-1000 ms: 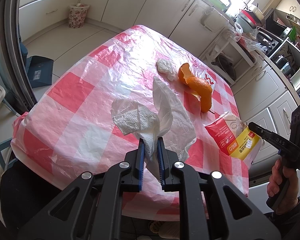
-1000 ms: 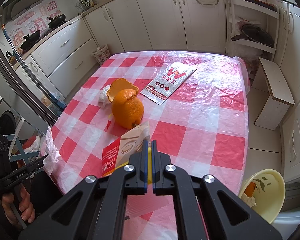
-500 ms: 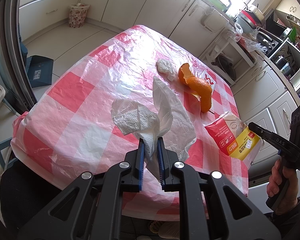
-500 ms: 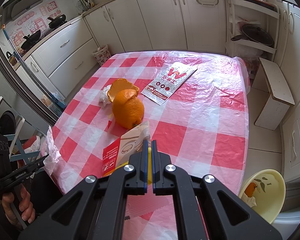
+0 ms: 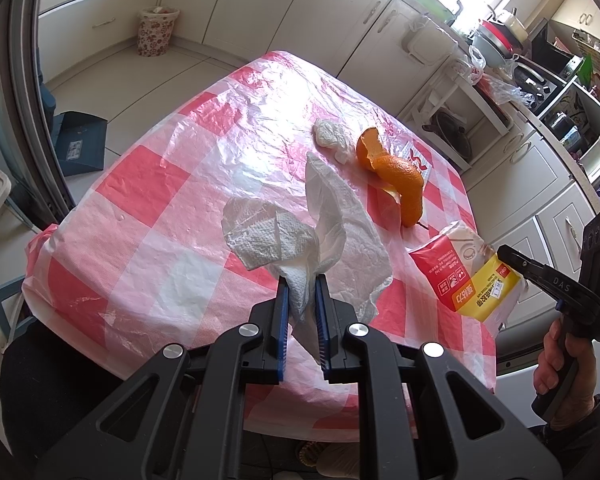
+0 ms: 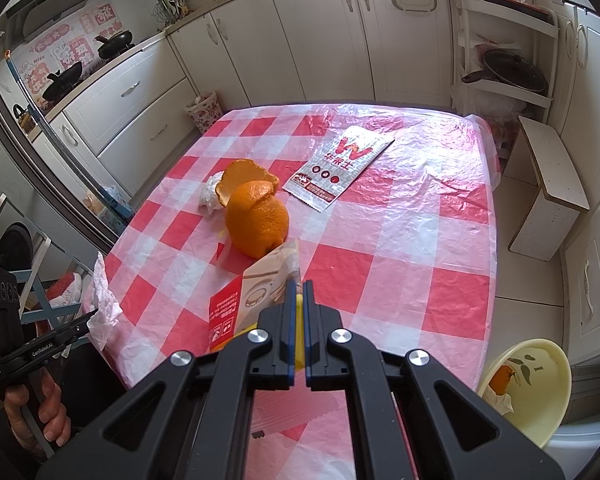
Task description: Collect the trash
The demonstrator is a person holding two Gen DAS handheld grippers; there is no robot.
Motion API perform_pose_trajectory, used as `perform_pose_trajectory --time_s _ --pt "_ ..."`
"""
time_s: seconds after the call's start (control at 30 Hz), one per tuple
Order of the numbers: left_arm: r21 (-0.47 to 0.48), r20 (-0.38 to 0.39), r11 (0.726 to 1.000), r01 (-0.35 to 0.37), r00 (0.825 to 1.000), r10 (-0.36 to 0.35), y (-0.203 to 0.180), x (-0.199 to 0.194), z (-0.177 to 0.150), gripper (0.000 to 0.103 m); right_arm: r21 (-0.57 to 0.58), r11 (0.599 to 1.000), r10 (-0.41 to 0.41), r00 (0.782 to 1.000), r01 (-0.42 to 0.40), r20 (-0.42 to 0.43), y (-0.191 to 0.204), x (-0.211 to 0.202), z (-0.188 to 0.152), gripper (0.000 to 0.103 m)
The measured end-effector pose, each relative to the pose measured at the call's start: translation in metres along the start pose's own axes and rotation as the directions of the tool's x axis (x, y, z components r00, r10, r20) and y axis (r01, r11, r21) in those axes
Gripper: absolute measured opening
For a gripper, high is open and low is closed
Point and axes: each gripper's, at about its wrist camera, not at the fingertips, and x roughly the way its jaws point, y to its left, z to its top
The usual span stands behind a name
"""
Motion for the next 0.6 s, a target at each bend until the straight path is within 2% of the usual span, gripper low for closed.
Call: perform_pose_trajectory --time_s 0.6 --pt "0.000 0.000 1.000 0.000 1.000 0.000 0.0001 -0.0002 -0.0001 0.012 0.001 1.000 0.001 1.000 -0.001 0.001 0.0013 -0.0012 0.0005 0.004"
